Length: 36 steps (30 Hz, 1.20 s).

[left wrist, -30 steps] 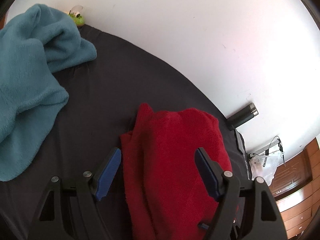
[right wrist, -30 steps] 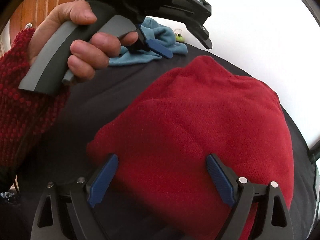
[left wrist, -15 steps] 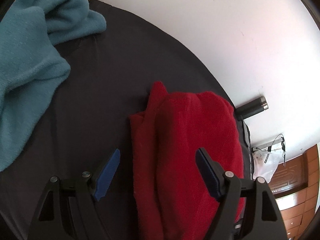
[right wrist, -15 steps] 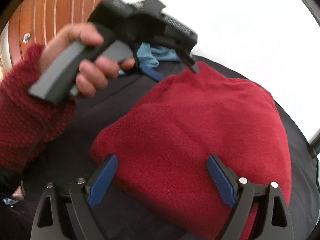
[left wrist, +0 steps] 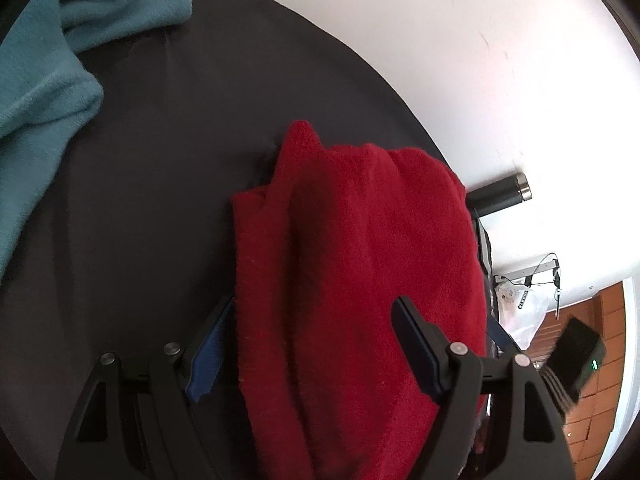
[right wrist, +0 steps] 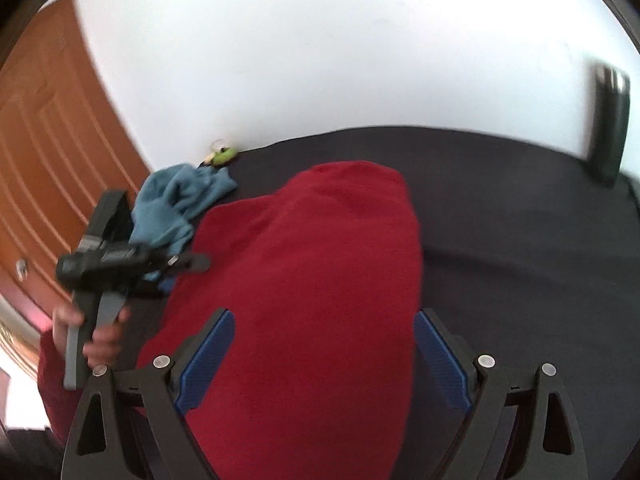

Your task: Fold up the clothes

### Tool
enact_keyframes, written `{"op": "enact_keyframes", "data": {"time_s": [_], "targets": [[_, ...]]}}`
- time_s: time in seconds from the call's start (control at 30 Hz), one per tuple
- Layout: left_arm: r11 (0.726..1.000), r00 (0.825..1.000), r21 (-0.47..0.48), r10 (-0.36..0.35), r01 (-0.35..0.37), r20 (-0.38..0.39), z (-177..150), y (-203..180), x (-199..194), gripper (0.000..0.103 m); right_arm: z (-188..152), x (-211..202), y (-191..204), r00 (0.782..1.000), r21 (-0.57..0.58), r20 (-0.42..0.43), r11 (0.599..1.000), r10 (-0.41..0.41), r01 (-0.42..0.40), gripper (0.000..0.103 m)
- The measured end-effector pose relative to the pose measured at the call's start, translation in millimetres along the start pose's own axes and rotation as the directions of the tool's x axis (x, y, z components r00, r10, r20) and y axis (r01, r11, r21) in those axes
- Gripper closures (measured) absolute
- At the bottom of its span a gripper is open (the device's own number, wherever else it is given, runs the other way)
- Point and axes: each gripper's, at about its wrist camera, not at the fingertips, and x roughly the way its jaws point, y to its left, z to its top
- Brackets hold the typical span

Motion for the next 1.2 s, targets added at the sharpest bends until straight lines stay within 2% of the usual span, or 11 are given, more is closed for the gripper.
{"op": "enact_keyframes", "data": {"time_s": [0.13,0.3,0.47,0.67,0.93,1.07,1.1,1.13,1.2], "targets": [[1.000,1.000,0.008,-0.002,0.002,-0.002,-0.8,-1.7,1.1,0.022,17.5,32.4,-24.5,0.995,0.073,-0.046,0.994,0.084,-0.080,0.010],[1.000,1.000,0.013,-0.016,0.016,-0.012,-2.2,-4.0,3.3,0.022,25.4,71.7,-38.8,0.984,0.064,-0.097,0.987,0.152,-0.147,0.009],[0.999,0.999,0.033,-0.040,0.040,-0.024,-4.8,-8.2,5.2,0.021,27.4,85.1,-51.9,0.967,0.094,-0.131,0.974,0.218,-0.207,0.001],[0.996,0.997,0.037,-0.074,0.075,-0.031,2.2,-8.4,2.8,0.021,28.7,97.4,-59.7,0.931,0.148,-0.176,0.944,0.319,-0.295,0.001],[0.993,0.995,0.072,-0.091,0.093,-0.039,-2.0,-19.6,13.7,0.021,30.9,105.9,-60.1,0.899,0.180,-0.227,0.924,0.373,-0.338,0.001],[0.992,0.996,0.092,-0.080,0.083,-0.031,-2.8,-26.7,17.2,0.022,27.5,103.2,-56.7,0.909,0.158,-0.211,0.930,0.360,-0.332,0.003],[0.993,0.997,0.091,-0.076,0.078,-0.031,-2.5,-26.8,18.2,0.026,26.0,101.0,-55.5,0.915,0.150,-0.203,0.934,0.349,-0.324,0.008],[0.993,0.997,0.090,-0.071,0.074,-0.031,-2.2,-26.8,19.2,0.034,24.3,98.3,-54.2,0.921,0.143,-0.195,0.939,0.337,-0.314,0.011],[0.994,0.996,0.078,-0.080,0.082,-0.034,-1.2,-25.2,20.3,0.040,20.8,90.2,-52.6,0.931,0.138,-0.168,0.943,0.325,-0.304,0.021]]}}
